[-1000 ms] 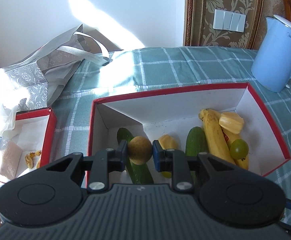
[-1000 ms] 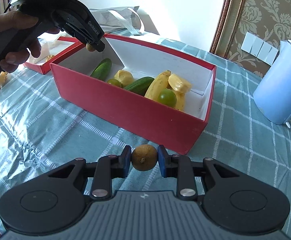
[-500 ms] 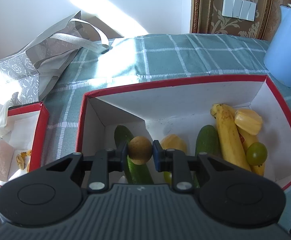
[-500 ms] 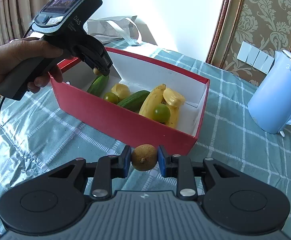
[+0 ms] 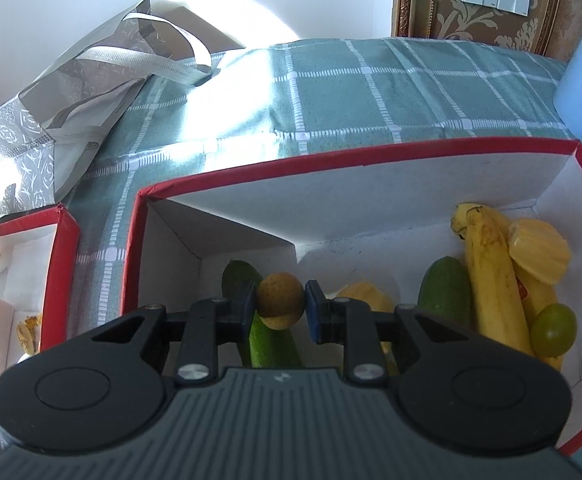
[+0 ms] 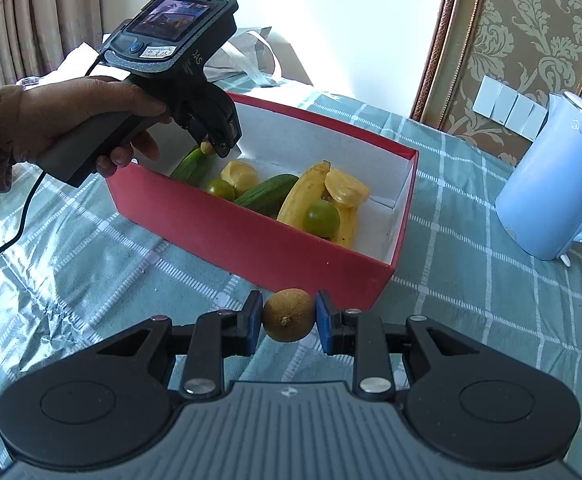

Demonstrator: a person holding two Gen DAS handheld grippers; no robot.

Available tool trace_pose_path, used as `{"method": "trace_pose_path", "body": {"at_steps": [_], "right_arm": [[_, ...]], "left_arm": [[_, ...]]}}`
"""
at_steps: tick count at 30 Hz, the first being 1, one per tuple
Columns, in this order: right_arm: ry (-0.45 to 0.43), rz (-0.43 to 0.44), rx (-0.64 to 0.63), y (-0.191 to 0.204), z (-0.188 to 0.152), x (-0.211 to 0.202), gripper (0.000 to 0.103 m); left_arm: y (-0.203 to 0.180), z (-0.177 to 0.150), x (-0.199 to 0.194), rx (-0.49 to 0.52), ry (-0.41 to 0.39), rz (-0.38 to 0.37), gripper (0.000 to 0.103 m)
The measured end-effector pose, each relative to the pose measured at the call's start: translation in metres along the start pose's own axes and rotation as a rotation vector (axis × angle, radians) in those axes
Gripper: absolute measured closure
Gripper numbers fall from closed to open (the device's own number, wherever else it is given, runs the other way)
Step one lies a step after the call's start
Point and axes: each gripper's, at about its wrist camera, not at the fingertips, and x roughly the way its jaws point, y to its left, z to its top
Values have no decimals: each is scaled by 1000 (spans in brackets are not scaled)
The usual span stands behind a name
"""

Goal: Organize fruits
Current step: 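Carry the kiwi into the red box and open the left tool while the right tool holds its kiwi, then lower the kiwi into the red box with the right tool and open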

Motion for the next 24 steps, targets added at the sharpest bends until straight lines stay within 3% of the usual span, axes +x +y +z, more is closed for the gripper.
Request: {"method": "trace_pose_path", "body": {"at_steps": [11, 18, 24], "right_arm": [[-12, -3, 2, -1, 7, -7, 76], [-72, 5, -17, -2, 34, -17, 76], [-111, 9, -27, 3, 51, -20, 76]], "left_arm": [[-4, -1, -7, -6, -49, -4, 50], [10, -6, -64, -19, -190, 18, 30], [24, -31, -105, -63, -221, 91, 25]]}}
